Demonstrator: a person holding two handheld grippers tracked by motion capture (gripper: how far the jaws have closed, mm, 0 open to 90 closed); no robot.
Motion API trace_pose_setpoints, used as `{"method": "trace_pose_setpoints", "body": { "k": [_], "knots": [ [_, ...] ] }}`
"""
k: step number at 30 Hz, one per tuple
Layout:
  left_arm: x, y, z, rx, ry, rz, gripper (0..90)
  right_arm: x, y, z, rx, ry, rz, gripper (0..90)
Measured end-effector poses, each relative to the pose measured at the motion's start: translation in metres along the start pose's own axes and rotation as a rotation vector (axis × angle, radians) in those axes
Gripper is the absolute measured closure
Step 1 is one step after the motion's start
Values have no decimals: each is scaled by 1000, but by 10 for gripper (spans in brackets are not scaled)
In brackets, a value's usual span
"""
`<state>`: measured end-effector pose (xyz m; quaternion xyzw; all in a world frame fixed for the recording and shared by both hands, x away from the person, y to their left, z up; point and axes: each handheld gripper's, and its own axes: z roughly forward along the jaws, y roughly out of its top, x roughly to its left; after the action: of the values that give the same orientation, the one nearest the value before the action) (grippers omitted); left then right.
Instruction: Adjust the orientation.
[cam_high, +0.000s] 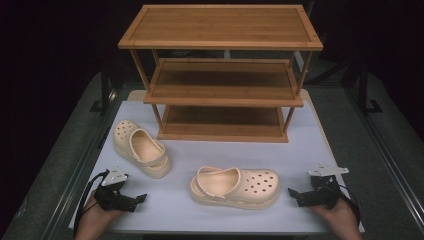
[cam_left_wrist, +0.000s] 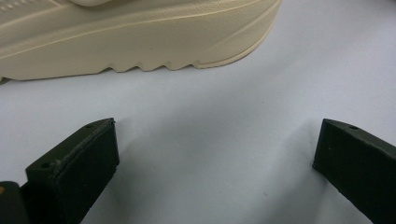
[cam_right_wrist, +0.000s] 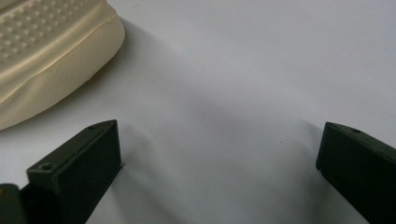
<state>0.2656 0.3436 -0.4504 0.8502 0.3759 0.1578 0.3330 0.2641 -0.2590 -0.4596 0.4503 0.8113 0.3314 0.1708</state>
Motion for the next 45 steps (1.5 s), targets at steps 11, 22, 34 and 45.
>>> {"method": "trace_pose_setpoints", "body": {
  "k": [11,22,34,45],
  "knots": [
    [0,0,0,-1,-2,1,0,0,0,0,0,2,2,0],
    [0,-1,-6,-5,-12,-10,20,0,0,0,0,1,1,0],
    [12,-2,-34,-37,-1,-71,258,0,0,0,0,1,2,0],
    [30,10,-55,-77,11,-95,695,0,0,0,0,1,2,0]
  ]
}}
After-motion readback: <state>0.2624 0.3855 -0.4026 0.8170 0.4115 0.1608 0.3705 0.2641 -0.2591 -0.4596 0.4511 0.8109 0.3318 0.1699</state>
